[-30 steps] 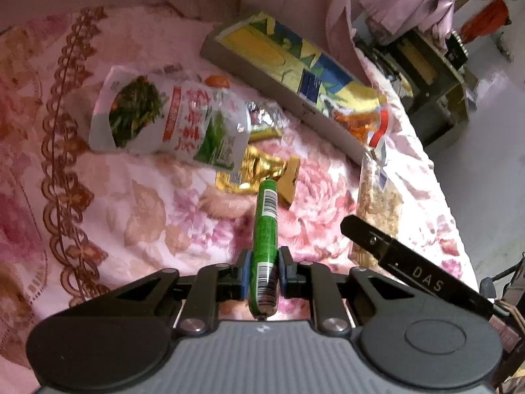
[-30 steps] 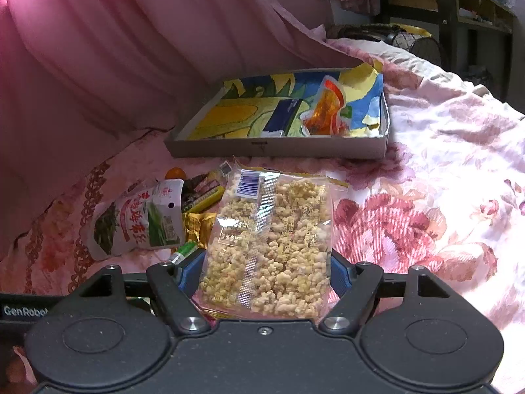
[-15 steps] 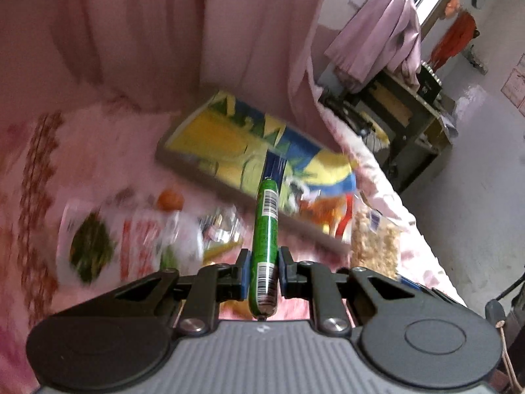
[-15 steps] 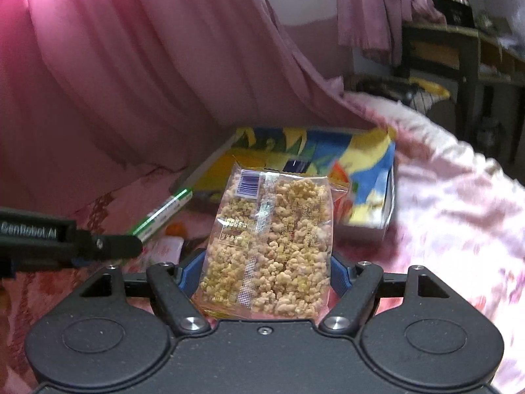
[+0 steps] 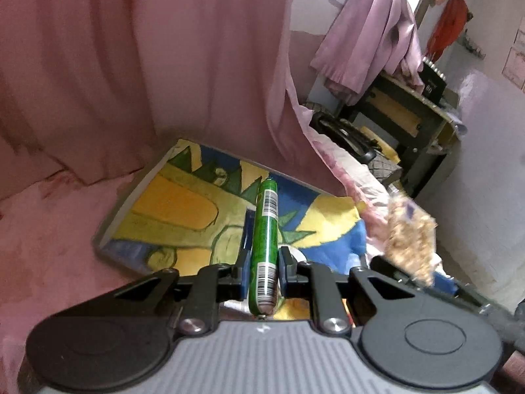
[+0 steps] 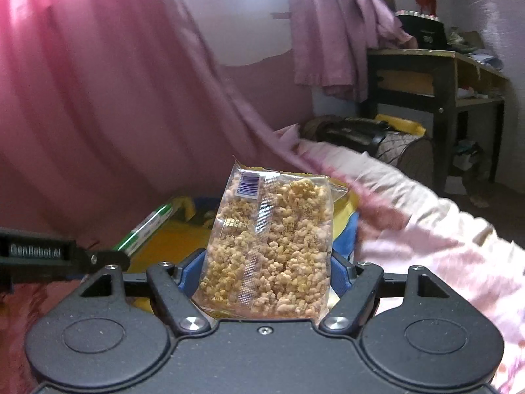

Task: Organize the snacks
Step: 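Lower the sausage stick into the tray with the left tool while the right tool releases the grain bag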

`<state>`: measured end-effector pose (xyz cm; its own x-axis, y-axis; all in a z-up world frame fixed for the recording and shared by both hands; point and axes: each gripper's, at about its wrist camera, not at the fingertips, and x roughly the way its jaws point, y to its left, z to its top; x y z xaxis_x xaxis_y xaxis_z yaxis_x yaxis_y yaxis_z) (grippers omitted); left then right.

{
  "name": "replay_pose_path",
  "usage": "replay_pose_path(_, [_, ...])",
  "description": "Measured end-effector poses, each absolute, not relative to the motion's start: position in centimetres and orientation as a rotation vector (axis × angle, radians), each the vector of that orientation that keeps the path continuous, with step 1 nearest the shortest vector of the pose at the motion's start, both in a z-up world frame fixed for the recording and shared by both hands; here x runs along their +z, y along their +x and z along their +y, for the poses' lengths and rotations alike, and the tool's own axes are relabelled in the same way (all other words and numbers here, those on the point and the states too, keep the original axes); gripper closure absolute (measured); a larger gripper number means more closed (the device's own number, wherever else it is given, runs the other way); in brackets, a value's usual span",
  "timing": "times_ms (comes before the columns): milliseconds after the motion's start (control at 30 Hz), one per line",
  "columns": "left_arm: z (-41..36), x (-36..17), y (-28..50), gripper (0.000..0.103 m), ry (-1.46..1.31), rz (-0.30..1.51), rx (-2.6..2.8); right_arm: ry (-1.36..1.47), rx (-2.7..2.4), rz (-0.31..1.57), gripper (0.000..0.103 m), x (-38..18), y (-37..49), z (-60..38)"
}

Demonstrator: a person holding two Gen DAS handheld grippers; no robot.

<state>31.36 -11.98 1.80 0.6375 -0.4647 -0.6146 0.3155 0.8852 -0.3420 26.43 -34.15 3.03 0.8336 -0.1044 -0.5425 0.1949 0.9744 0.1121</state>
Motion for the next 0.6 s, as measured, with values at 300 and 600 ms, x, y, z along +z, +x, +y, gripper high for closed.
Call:
replay_pose_path(300, [-16.5,-1.1,35.7,0.085,-0.155,0.799,-0.443,0.245,-0.165,0.684,0.026,0.5,31.5,-38.2])
replay_pose_path(600, [-19.3,-4.1,36.7,0.085,-0.080,0.856,-0.412,0.232,-0.153,0.773,0.026,-1.0,33.4,-38.1])
